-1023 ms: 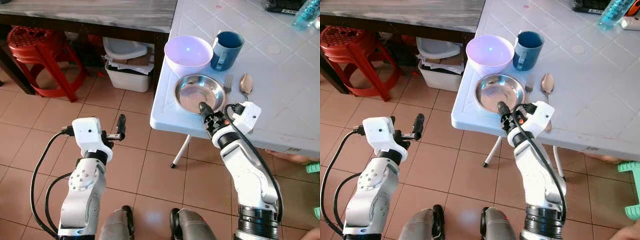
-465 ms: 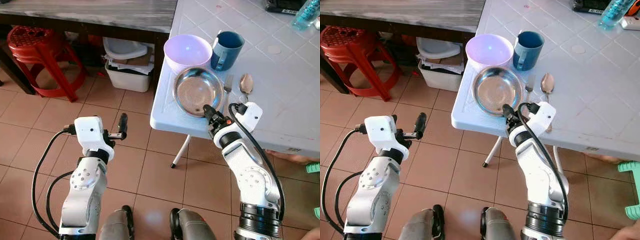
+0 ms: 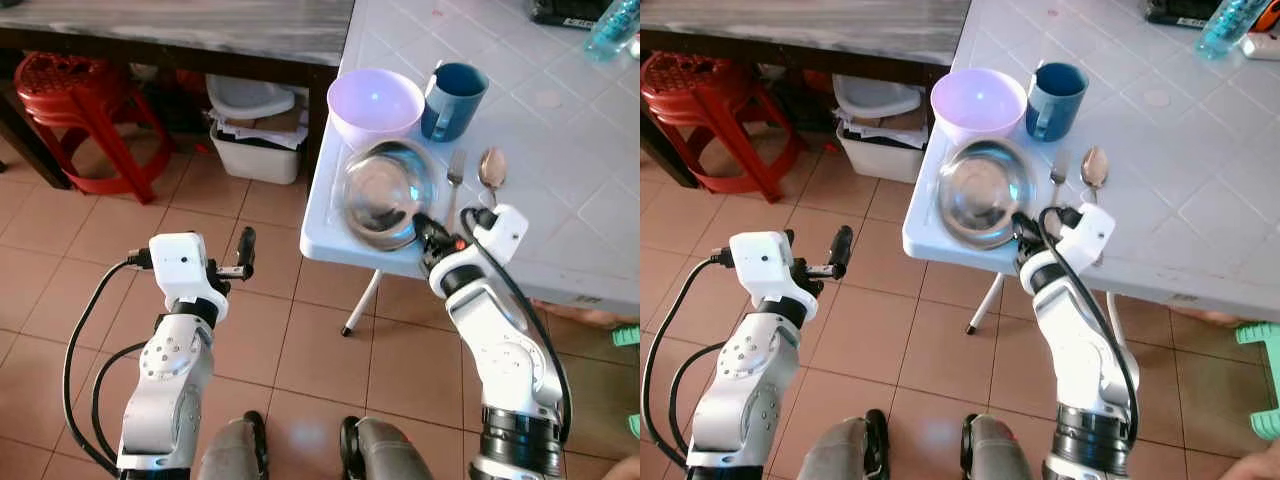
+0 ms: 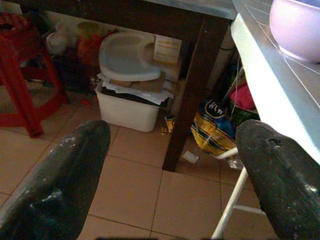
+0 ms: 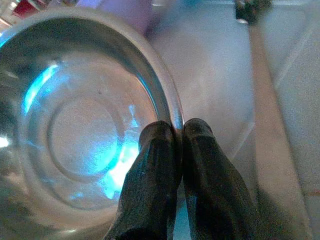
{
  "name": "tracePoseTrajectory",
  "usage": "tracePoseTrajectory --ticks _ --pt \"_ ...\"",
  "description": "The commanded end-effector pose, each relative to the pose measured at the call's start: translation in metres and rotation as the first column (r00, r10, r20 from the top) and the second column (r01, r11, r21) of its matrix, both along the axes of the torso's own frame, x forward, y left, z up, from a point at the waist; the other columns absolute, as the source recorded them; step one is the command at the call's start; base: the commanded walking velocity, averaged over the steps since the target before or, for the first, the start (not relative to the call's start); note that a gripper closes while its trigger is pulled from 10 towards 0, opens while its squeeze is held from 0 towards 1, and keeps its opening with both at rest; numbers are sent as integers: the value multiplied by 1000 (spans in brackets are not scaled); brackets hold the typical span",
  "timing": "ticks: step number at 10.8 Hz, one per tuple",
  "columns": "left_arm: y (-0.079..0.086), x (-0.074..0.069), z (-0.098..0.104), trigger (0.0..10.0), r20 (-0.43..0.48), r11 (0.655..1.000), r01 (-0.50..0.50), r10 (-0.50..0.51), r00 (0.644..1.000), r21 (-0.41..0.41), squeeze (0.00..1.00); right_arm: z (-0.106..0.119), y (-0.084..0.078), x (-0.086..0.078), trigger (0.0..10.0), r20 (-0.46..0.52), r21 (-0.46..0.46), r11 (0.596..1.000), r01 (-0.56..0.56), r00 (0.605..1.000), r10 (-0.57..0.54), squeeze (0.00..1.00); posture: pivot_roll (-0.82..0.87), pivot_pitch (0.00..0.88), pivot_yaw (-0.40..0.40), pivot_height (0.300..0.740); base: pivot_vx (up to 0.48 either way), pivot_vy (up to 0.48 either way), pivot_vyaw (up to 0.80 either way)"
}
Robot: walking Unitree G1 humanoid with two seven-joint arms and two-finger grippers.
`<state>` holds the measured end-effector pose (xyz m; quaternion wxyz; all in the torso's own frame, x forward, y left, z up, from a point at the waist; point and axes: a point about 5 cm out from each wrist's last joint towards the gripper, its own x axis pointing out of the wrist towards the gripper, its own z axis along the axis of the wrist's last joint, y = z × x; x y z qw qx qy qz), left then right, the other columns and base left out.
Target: Setting the table
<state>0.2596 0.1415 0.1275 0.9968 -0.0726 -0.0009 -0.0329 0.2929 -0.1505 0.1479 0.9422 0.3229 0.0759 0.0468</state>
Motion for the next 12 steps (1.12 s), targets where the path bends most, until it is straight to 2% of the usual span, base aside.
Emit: tracePoseTrajectory --ticks 1,3,4,6,8,10,12 --pt "1 -2 -1 10000 -8 1000 5 -5 1000 11 0 -17 -3 -4 0 -90 -15 1000 16 996 -17 0 -23 227 7 740 0 0 0" --pt "0 -1 -1 10000 -6 1000 7 -7 1000 13 0 -19 -5 -3 0 -100 -24 999 24 995 -26 0 -22 224 7 740 0 0 0" --pt "3 -1 0 10000 2 999 -24 24 1000 41 0 -19 -4 -3 0 -94 -29 999 24 995 -27 0 -22 224 7 740 0 0 0" --pt "3 2 -2 10000 -14 999 -31 32 999 41 0 -13 -3 -3 0 -43 -45 999 25 999 -27 0 -21 216 6 740 0 0 0" --pt "2 3 -3 10000 -21 1000 -25 25 999 10 0 -5 -2 -3 0 24 -94 995 25 999 -23 0 -23 210 1 740 0 450 0" --pt "1 3 -5 10000 -25 1000 -22 23 999 9 0 -2 -1 -4 0 48 -91 995 43 998 -39 0 -26 200 -4 740 0 476 0" --pt "1 5 -8 10000 -25 999 -39 39 999 0 0 5 1 -4 0 114 -126 991 46 993 -31 0 -27 178 -22 740 0 476 0"
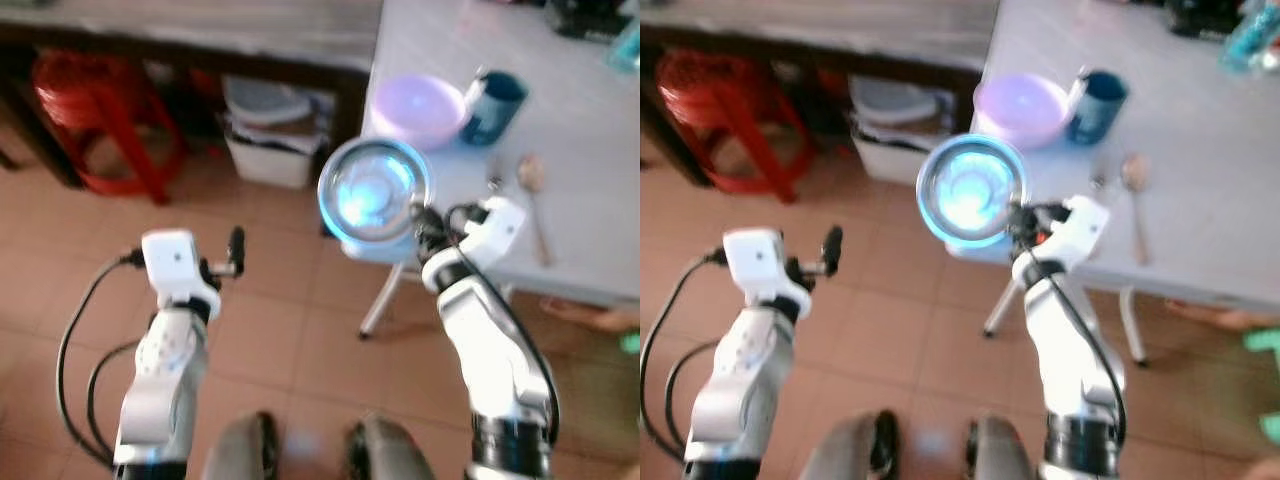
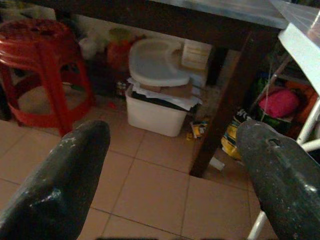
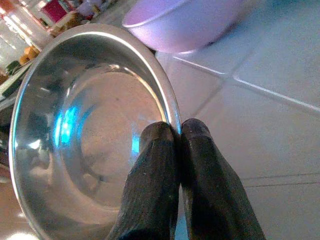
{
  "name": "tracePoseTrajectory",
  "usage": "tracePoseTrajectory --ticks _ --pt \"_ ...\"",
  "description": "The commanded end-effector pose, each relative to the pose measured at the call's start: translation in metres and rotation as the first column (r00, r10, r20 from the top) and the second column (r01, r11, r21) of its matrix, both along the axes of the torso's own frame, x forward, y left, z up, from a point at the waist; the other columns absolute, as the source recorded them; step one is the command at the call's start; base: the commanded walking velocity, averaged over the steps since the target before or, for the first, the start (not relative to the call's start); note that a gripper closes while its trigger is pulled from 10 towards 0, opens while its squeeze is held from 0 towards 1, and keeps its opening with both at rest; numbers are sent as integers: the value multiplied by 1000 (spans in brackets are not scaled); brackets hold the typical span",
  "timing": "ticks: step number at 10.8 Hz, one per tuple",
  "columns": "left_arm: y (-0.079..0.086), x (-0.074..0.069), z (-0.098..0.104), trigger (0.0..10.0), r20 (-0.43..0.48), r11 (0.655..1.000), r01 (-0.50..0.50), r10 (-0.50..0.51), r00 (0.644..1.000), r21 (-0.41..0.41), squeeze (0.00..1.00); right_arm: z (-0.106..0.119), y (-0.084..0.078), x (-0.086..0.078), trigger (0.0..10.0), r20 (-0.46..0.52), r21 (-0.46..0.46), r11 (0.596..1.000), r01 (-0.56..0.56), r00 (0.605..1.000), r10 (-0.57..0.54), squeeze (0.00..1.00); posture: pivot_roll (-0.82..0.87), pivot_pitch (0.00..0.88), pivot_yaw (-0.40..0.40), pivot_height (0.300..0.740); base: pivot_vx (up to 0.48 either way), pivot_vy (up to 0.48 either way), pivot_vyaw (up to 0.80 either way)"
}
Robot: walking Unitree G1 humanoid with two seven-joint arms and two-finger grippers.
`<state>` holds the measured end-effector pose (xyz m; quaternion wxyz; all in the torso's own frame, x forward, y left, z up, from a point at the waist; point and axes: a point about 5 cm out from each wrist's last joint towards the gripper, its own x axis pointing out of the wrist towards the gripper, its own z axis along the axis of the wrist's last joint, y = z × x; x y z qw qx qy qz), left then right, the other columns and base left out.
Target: Setting the table
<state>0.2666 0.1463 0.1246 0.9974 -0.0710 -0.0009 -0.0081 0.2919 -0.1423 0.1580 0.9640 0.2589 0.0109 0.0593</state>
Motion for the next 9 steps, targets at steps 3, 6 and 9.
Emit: tracePoseTrajectory --ticks 3,6,9 --pt "-10 3 3 10000 43 996 39 -36 998 -80 0 0 2 -5 10000 48 -125 992 -9 999 15 0 -21 168 -21 740 0 474 0" --pt "-12 3 5 10000 79 997 36 -31 996 -67 0 -6 12 -11 10000 56 -137 990 -18 998 26 0 -8 133 -22 740 0 474 0" --pt "-25 26 25 10000 153 999 20 -12 988 -50 0 14 -2 9 10000 124 -161 986 45 992 -25 0 -23 107 -39 740 0 480 0"
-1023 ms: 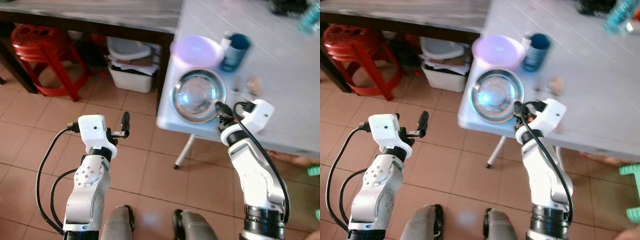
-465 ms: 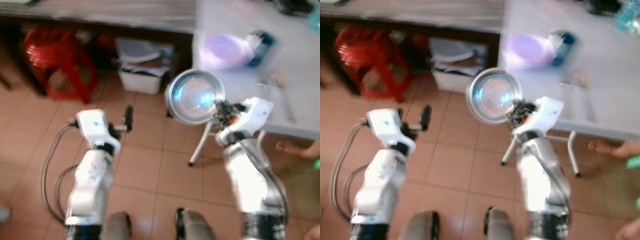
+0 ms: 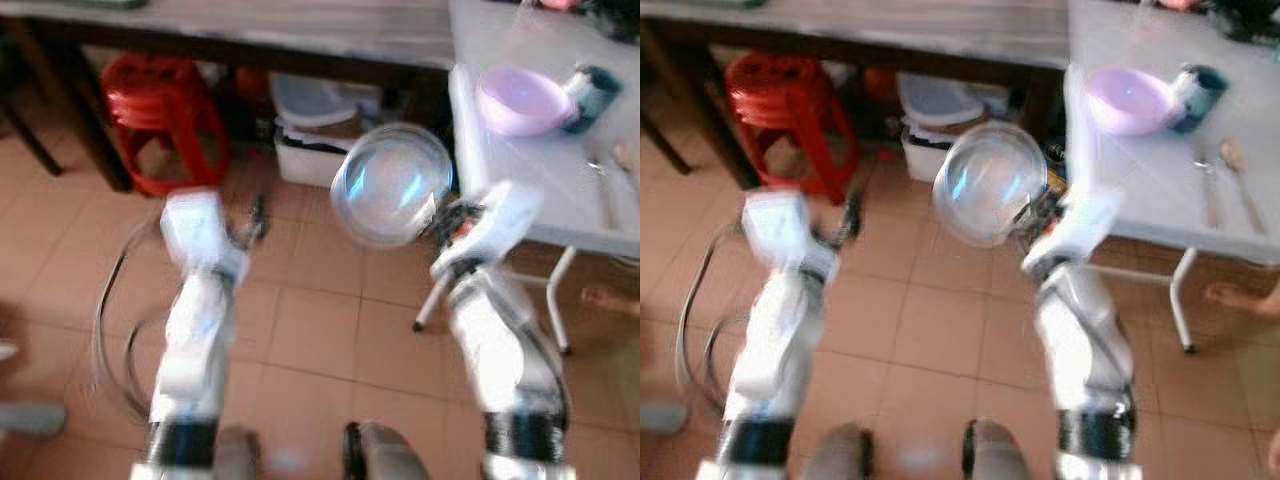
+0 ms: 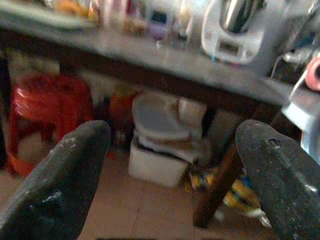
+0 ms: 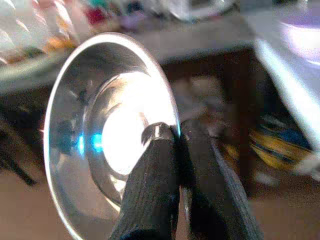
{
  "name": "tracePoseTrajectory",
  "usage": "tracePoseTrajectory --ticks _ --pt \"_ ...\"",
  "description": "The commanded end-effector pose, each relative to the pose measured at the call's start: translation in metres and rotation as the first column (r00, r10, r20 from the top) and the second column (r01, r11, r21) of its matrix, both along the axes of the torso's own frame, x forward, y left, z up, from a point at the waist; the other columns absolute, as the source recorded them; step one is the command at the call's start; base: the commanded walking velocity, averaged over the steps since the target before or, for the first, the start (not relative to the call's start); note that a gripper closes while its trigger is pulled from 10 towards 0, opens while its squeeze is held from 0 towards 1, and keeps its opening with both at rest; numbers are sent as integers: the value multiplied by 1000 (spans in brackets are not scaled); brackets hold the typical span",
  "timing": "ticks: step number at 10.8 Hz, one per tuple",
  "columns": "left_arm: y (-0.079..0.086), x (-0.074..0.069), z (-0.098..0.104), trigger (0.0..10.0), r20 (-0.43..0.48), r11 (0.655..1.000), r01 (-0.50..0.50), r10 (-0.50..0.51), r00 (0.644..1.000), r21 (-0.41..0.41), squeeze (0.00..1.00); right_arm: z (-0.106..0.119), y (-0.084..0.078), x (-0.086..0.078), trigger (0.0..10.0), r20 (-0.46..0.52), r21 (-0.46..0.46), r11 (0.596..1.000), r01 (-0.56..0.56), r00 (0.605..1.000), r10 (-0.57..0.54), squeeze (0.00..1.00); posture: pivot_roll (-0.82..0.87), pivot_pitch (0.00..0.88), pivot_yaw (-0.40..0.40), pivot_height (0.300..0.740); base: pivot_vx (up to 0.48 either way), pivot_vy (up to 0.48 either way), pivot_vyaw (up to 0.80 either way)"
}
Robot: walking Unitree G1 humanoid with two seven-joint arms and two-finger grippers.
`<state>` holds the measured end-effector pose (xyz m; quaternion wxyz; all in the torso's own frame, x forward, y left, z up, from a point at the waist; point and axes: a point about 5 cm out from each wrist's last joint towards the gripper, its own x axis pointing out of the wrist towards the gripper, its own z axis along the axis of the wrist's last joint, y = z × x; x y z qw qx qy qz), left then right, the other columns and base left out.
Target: Setting the table
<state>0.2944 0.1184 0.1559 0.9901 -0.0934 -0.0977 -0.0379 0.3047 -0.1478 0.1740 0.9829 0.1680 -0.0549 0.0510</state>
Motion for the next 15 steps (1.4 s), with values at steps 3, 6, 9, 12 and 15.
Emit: tracePoseTrajectory --ticks 3,6,9,12,15 --pt "0 -19 -30 10000 -94 996 54 -47 994 72 0 -16 2 -6 10000 -26 -59 998 2 1000 -3 0 -29 147 -11 740 282 71 0" --pt "-2 -9 -22 10000 -69 997 52 -48 996 49 0 -16 12 -2 10000 -31 -39 999 -23 999 22 0 -10 155 -20 740 470 0 0" --pt "10 -15 -22 10000 -70 997 23 -18 997 67 0 -20 11 -5 10000 -37 -55 998 -22 999 20 0 -13 174 -19 740 480 0 0" --pt "4 -23 -27 10000 -90 996 64 -59 994 59 0 -25 5 -12 10000 -57 -53 999 10 998 -13 0 -20 189 -7 740 480 0 0" --pt "3 -28 -25 10000 -89 996 85 -81 993 37 0 -25 8 -15 10000 -58 -51 999 4 998 -7 0 -25 211 -7 740 480 0 0"
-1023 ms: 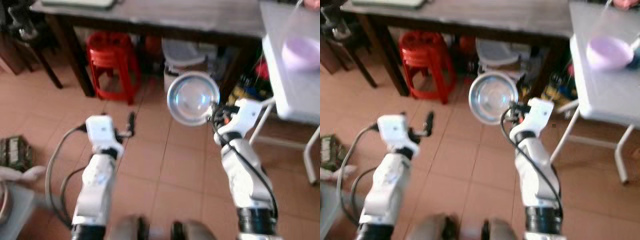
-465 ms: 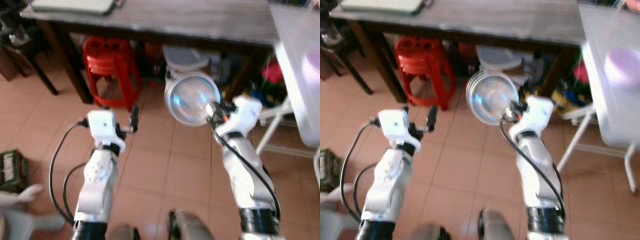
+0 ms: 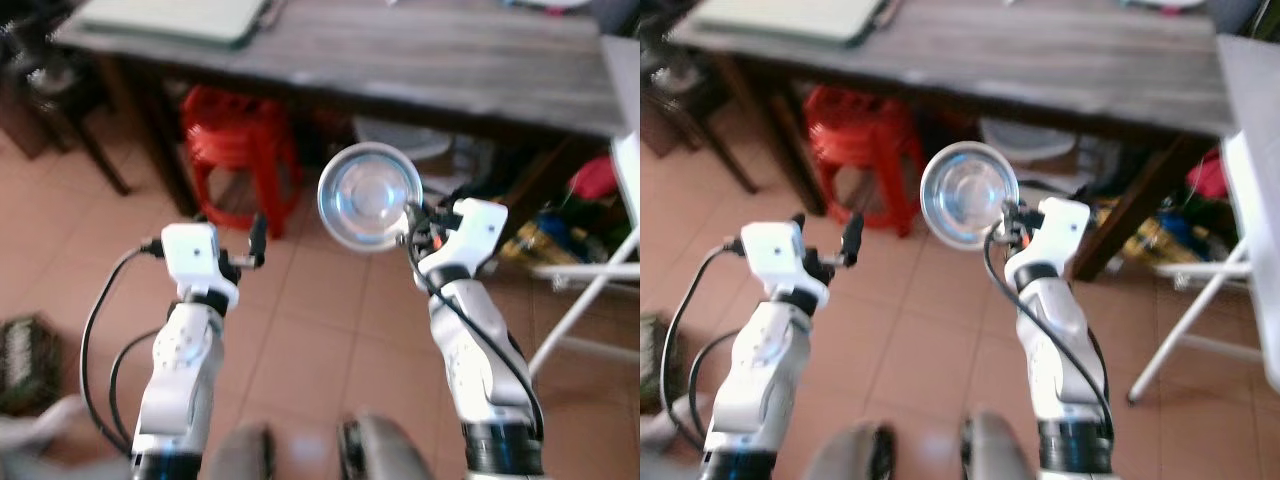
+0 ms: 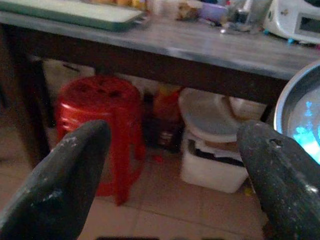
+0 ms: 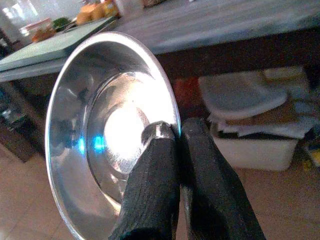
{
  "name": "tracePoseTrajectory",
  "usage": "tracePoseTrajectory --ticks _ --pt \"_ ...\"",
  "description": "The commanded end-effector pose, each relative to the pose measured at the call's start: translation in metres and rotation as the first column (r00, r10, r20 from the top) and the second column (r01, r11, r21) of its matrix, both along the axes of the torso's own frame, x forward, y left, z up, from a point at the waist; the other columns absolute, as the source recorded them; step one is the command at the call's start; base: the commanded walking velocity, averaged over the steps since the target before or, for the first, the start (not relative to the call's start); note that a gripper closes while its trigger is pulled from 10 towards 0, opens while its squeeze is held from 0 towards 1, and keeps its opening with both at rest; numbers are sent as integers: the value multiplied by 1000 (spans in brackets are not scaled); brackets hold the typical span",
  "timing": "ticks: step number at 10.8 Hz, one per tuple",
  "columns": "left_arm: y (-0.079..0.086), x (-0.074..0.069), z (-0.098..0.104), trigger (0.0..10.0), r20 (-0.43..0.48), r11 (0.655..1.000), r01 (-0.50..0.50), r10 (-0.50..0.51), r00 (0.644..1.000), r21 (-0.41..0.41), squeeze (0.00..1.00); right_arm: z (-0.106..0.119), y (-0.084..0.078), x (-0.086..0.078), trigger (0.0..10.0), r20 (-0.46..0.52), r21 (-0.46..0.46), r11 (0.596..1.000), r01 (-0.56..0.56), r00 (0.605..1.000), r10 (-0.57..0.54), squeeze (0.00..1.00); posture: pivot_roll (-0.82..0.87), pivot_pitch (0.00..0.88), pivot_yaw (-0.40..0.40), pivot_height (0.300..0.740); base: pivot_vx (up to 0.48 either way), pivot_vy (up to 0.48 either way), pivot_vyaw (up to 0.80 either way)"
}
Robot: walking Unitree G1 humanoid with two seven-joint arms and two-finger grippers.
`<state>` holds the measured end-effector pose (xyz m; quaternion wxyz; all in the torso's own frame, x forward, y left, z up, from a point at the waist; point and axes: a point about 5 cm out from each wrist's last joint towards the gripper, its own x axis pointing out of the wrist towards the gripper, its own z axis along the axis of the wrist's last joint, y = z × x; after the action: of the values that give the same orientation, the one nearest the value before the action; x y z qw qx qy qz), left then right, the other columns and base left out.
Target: Setting the table
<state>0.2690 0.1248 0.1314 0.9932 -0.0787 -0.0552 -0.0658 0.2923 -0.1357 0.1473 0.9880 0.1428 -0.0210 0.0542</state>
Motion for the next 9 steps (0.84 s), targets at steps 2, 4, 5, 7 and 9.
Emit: tracePoseTrajectory --ticks 2,4,5,7,9 --pt "-5 -4 -6 10000 -27 999 33 -33 999 3 0 3 -6 0 10000 14 -9 1000 26 1000 -26 0 -26 212 -9 740 480 0 0" --pt "-14 -3 0 10000 -6 997 74 -74 997 12 0 9 -8 2 10000 30 -34 999 28 999 -27 0 -38 221 -11 740 480 0 0" --pt "-14 -2 0 10000 -5 997 72 -72 997 13 0 10 -8 3 10000 34 -46 998 31 999 -29 0 -41 217 -9 740 480 0 0" --pt "-15 0 1 10000 6 997 79 -80 997 22 0 11 -9 5 10000 36 -53 998 31 999 -30 0 -42 208 -12 740 480 0 0" --pt "-16 2 1 10000 11 997 79 -79 997 21 0 13 -8 7 10000 51 -70 997 28 998 -25 0 -43 200 -18 740 480 0 0"
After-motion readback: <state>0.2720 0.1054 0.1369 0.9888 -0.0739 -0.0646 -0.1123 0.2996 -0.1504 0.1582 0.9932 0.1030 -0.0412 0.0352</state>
